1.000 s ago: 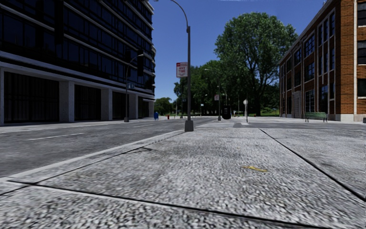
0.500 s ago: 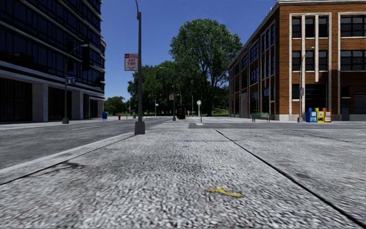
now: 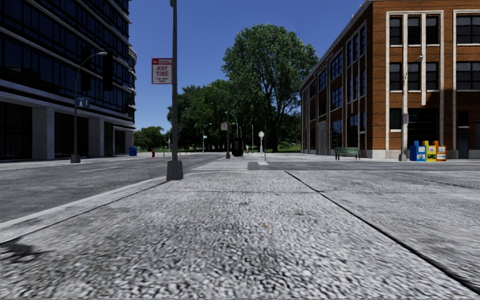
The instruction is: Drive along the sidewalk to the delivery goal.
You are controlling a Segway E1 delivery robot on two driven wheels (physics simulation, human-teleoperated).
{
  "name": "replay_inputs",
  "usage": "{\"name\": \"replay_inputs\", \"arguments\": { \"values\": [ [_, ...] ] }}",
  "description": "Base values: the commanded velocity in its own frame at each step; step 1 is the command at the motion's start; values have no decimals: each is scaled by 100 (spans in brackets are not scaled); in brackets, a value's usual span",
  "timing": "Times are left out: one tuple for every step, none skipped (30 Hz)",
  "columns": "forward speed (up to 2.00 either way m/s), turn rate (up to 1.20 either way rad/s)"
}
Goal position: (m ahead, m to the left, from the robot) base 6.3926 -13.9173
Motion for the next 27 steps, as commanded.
{"name": "replay_inputs", "arguments": {
  "values": [
    [198,-79],
    [198,-86],
    [198,-94],
    [198,-100],
    [198,-100],
    [198,-108],
    [198,-120],
    [198,-120],
    [198,-120],
    [198,-120],
    [198,-120],
    [198,-120],
    [198,-120],
    [198,-120],
    [198,-120],
    [198,-120],
    [198,-120],
    [198,-120],
    [198,-120],
    [198,-69],
    [198,-24],
    [198,-14],
    [198,-12],
    [198,-11],
    [198,-11],
    [198,-24],
    [198,-45]
  ]
}}
